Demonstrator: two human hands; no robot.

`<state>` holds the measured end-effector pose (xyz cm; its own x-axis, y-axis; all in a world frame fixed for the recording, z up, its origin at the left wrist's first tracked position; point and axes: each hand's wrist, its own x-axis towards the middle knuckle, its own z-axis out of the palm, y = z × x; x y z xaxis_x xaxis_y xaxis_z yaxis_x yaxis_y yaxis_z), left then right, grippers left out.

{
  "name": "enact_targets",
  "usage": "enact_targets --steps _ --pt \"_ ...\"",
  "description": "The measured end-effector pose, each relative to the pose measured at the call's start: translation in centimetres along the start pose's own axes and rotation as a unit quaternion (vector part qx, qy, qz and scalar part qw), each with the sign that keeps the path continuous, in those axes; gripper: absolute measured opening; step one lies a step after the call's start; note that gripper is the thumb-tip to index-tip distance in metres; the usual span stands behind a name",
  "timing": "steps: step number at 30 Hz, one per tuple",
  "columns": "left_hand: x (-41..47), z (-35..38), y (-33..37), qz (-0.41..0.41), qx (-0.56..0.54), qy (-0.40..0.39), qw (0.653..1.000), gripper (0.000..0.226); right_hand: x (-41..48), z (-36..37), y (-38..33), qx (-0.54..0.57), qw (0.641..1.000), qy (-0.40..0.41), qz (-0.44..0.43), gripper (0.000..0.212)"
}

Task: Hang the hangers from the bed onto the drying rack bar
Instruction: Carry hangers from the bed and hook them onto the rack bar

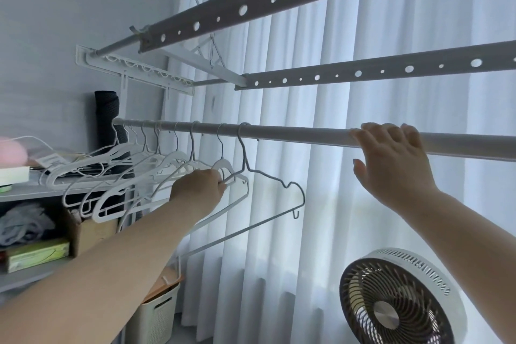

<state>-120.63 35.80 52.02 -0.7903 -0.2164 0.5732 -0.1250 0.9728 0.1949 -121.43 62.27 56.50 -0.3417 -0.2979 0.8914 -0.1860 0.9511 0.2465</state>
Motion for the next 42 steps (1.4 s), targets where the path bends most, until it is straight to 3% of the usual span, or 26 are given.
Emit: enact_targets --steps 6,11,17,24,31,37,42 --pt "0.7 -1.0 -1.7 -0.030 -0.028 0.092 0.995 0.039 0.1 0.1 -1.0 0.014 0.999 -0.019 0.027 0.044" --pt "2.2 0.4 -5.0 -0.100 -0.016 -0.101 0.990 0.045 0.9 -0.1 -2.3 0.007 0.998 -0.044 0.038 0.044" --pt "2.7 1.8 -7.3 -0.087 0.041 -0.110 0.989 0.027 1.5 -0.3 -3.7 0.001 0.996 -0.074 0.053 0.045" --pt "3.3 1.8 -8.1 -0.056 0.064 -0.077 0.993 0.026 1.8 -0.4 -4.6 -0.003 0.992 -0.093 0.087 0.048" --pt "2.3 -0.4 -9.1 -0.020 -0.046 -0.051 0.997 0.041 3.0 -0.1 -8.2 0.035 0.996 -0.062 0.061 0.046" --pt "-1.3 -3.3 -12.1 0.008 -0.129 0.019 0.991 0.028 4.7 0.5 -14.2 0.130 0.988 -0.074 0.034 0.042" --pt "-7.3 -5.7 -16.6 -0.058 -0.113 0.053 0.991 0.023 4.9 -0.6 -19.9 0.258 0.962 -0.073 -0.048 0.030"
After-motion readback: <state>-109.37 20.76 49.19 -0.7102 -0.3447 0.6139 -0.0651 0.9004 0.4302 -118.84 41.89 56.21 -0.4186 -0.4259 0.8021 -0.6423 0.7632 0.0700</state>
